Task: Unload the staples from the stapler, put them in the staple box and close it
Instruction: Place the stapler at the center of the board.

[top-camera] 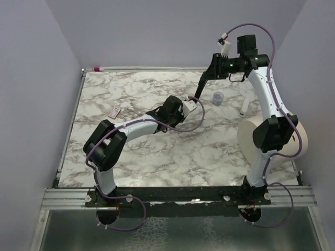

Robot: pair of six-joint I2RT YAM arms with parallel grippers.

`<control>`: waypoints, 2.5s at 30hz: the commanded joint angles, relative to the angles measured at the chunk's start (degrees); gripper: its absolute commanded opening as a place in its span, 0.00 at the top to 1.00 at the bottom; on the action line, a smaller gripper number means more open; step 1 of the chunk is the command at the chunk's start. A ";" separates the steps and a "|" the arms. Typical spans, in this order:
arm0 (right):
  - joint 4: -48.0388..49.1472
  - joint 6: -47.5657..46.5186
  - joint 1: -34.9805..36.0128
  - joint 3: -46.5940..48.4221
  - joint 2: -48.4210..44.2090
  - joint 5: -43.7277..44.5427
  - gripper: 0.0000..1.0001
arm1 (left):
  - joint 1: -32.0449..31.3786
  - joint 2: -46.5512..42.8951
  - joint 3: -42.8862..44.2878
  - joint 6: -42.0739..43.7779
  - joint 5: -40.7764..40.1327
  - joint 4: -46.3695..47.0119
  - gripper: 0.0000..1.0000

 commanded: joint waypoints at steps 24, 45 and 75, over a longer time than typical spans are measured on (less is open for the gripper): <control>-4.81 -1.58 0.01 -2.88 9.16 11.15 0.99 | -6.98 11.11 -6.69 -51.22 26.05 32.30 0.64; -7.25 0.29 0.01 8.39 19.41 17.95 0.99 | -9.96 13.10 -14.44 -57.92 29.81 39.52 0.51; 2.17 2.12 3.28 1.89 16.42 27.96 0.99 | -12.43 -3.44 -25.85 -58.02 18.78 35.07 0.33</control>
